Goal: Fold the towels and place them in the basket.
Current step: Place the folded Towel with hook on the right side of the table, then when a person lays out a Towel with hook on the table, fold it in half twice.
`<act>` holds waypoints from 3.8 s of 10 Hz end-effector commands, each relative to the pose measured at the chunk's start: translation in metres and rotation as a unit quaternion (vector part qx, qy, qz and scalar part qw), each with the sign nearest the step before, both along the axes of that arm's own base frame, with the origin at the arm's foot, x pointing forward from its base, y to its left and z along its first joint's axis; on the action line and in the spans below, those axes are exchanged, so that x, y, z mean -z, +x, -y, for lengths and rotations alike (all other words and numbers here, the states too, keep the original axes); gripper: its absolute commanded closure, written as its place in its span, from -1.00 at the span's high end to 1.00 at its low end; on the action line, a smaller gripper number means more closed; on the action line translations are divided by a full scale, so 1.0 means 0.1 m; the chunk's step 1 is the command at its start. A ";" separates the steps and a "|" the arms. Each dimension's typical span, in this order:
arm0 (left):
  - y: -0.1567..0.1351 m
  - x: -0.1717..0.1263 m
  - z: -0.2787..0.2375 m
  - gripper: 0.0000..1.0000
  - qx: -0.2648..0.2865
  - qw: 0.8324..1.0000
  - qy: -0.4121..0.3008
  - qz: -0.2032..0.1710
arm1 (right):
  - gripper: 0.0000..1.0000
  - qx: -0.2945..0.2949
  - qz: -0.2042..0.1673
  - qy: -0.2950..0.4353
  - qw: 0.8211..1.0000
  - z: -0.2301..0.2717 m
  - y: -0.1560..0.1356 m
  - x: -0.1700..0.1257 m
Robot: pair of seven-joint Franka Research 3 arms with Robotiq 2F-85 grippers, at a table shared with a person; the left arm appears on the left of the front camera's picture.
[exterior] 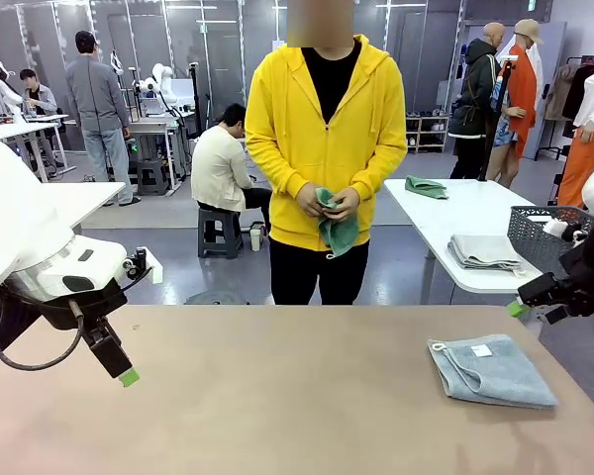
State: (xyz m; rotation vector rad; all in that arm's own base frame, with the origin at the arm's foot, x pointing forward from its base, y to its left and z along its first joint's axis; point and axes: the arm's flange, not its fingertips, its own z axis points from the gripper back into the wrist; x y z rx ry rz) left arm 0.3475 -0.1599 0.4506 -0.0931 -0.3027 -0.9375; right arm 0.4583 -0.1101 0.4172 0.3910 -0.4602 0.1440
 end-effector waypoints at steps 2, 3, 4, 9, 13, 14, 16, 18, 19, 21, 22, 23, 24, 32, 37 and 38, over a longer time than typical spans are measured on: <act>0.01 0.01 0.01 1.00 -0.005 1.000 0.005 0.004 | 1.00 -0.023 0.022 -0.035 0.999 -0.33 -0.24 -0.08; 0.01 0.01 0.01 1.00 -0.005 1.000 0.005 0.004 | 1.00 -0.049 0.034 -0.045 0.997 -0.46 -0.33 -0.13; 0.01 0.01 0.01 1.00 -0.005 1.000 0.005 0.004 | 1.00 -0.085 0.050 -0.060 0.993 -0.64 -0.48 -0.22; 0.01 0.01 0.01 1.00 -0.005 1.000 0.005 0.004 | 1.00 -0.223 0.091 -0.129 0.962 -1.50 -1.13 -0.36; 0.01 0.01 0.01 1.00 -0.005 1.000 0.005 0.004 | 1.00 -0.268 0.095 -0.158 0.946 -1.85 -1.38 -0.28; 0.01 0.01 0.01 1.00 -0.005 1.000 0.005 0.004 | 1.00 -0.278 0.091 -0.156 0.943 -1.89 -1.41 -0.27; 0.01 0.01 0.01 1.00 -0.005 1.000 0.005 0.004 | 1.00 -0.287 0.088 -0.153 0.941 -1.97 -1.45 -0.20; 0.01 0.01 0.01 1.00 -0.005 1.000 0.005 0.004 | 1.00 -0.290 0.095 -0.152 0.940 -1.95 -0.86 -0.65; 0.01 0.01 0.01 1.00 -0.005 1.000 0.005 0.004 | 1.00 -0.290 0.095 -0.152 0.940 -1.95 -0.86 -0.65; 0.01 0.01 0.01 1.00 -0.005 1.000 0.005 0.004 | 1.00 -0.290 0.095 -0.152 0.940 -1.95 -0.86 -0.65; 0.01 0.01 0.01 1.00 -0.005 1.000 0.005 0.004 | 1.00 -0.290 0.095 -0.152 0.940 -1.95 -0.86 -0.65; 0.01 0.01 0.01 1.00 -0.005 1.000 0.005 0.004 | 1.00 -0.290 0.095 -0.152 0.940 -1.95 -0.86 -0.65; 0.01 0.01 0.01 1.00 -0.005 1.000 0.005 0.004 | 1.00 -0.290 0.095 -0.152 0.940 -1.95 -0.86 -0.65; 0.01 0.01 0.01 1.00 -0.005 1.000 0.005 0.004 | 1.00 -0.290 0.095 -0.152 0.940 -1.95 -0.86 -0.65; 0.01 0.01 0.01 1.00 -0.005 1.000 0.005 0.004 | 1.00 -0.290 0.095 -0.152 0.940 -1.95 -0.86 -0.65; 0.01 0.01 0.01 1.00 -0.005 1.000 0.005 0.004 | 1.00 -0.290 0.095 -0.152 0.940 -1.95 -0.86 -0.65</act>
